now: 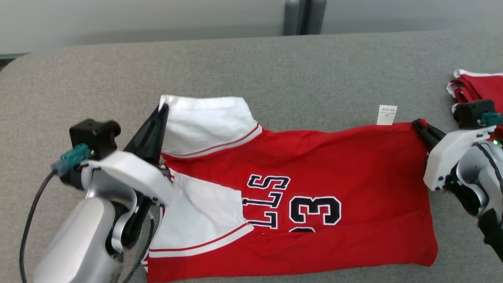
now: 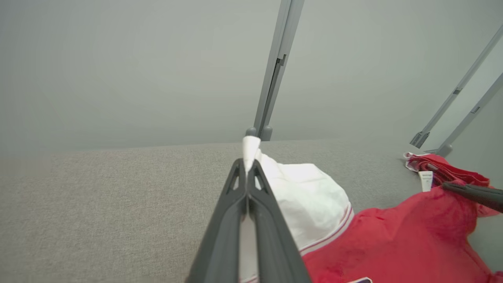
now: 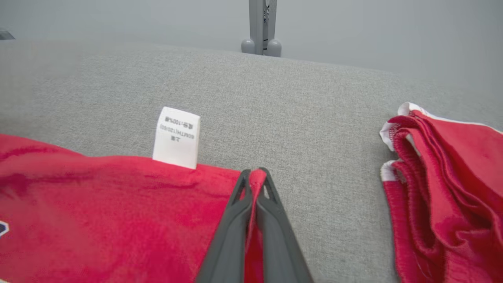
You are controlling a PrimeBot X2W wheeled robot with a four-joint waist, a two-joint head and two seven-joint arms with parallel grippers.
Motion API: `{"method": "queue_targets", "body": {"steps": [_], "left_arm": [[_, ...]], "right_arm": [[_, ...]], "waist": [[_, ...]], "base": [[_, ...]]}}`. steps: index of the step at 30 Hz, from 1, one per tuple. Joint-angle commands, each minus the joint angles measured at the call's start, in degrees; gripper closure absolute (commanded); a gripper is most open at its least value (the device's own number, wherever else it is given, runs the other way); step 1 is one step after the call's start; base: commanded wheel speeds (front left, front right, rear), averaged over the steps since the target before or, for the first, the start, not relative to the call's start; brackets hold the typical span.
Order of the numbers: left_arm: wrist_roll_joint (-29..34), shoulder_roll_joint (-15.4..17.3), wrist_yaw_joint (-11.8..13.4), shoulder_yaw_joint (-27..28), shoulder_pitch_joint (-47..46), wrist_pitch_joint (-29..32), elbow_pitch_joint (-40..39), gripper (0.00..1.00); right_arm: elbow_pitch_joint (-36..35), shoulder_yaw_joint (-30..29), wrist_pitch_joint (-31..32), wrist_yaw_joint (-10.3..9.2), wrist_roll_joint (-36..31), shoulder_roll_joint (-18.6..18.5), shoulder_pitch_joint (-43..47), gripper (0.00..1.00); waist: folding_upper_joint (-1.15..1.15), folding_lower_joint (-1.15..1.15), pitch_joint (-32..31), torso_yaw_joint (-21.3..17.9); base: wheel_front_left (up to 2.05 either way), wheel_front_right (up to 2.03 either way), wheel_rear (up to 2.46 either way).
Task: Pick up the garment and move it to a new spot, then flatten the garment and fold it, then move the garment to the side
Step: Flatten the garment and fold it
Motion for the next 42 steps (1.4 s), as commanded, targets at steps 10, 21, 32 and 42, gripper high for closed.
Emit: {"method": "queue_targets", "body": {"steps": [10, 21, 32, 42], "left_arm": [[-5.2, 0.3, 4.2, 2.4, 16.0, -0.9, -8.6, 1.00], [-8.0, -0.8, 7.1, 3.3, 27.4, -2.9, -10.0, 1.00], [-8.4, -2.0, 7.0, 2.2, 30.4, -4.4, -4.9, 0.18], [-10.0, -2.6, 6.2, 4.8, 33.5, -9.2, -8.1, 0.00]], "right_arm": [[-11.0, -3.2, -5.2, 0.02, 1.7, -2.9, 13.4, 1.00], [-18.4, -12.6, -4.4, 0.02, -2.6, -0.8, 26.7, 1.00], [-21.8, -19.9, -2.2, 0.02, -7.5, 3.6, 34.3, 0.13], [-25.4, -29.5, -3.5, 0.02, -10.0, 8.0, 43.2, 0.00]], "waist": [[0.00, 0.00, -4.8, -1.1], [0.00, 0.00, -6.4, -1.3], [0.00, 0.00, -8.5, -1.4], [0.00, 0.00, -11.9, -1.0]], "base": [[0.00, 0.00, 0.00], [0.00, 0.00, 0.00], [0.00, 0.00, 0.00], [0.00, 0.00, 0.00]]}}
